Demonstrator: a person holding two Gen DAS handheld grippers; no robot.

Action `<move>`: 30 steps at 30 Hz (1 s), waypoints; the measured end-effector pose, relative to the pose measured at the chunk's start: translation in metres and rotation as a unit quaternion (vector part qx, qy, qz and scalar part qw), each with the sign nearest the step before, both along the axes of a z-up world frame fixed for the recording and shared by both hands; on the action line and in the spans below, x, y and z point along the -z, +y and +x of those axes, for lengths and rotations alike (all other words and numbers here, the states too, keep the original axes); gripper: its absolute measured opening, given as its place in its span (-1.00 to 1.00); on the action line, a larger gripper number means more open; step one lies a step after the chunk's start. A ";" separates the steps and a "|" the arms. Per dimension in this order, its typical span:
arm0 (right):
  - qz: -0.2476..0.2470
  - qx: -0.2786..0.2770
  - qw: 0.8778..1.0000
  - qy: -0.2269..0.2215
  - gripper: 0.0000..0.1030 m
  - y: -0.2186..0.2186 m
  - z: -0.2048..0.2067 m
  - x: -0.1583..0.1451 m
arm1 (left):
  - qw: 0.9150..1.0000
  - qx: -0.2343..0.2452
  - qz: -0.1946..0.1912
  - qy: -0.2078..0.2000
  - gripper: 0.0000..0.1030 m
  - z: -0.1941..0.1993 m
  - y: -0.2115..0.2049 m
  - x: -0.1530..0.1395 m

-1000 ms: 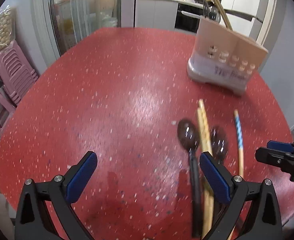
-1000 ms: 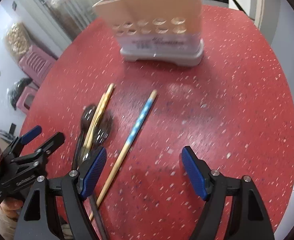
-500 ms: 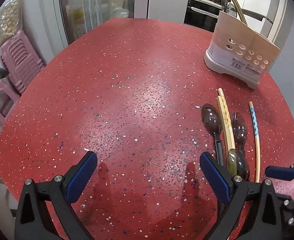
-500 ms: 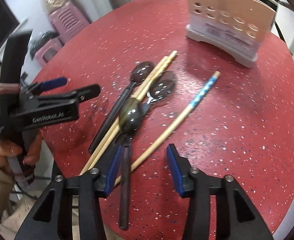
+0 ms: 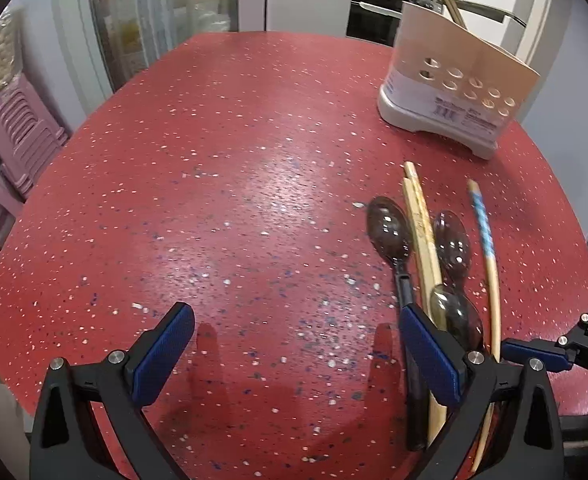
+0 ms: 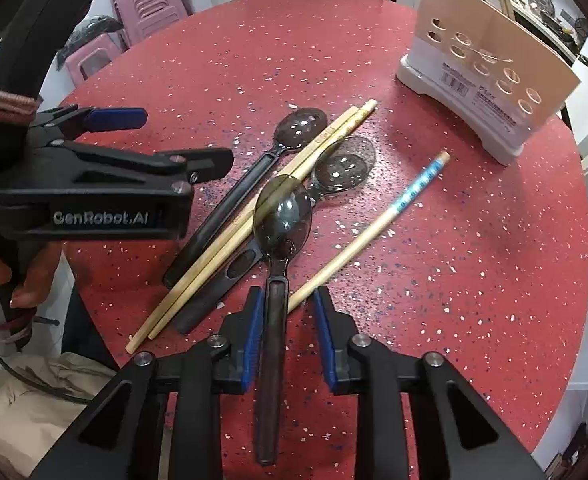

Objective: Organize utensils
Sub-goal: 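Move both tools back toward the remaining spoons and chopsticks, then grasp a dark spoon with the right tool while the left tool grasps another dark spoon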

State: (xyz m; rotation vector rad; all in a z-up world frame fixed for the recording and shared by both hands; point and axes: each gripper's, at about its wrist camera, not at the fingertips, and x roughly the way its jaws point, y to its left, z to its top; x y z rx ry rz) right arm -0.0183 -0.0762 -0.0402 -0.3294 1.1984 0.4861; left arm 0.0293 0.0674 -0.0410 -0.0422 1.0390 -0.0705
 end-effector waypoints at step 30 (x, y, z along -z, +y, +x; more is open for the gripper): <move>0.105 0.063 0.992 0.002 -0.75 -0.083 0.023 -0.029 | 0.998 0.029 0.031 0.050 1.00 0.020 -0.027 0.009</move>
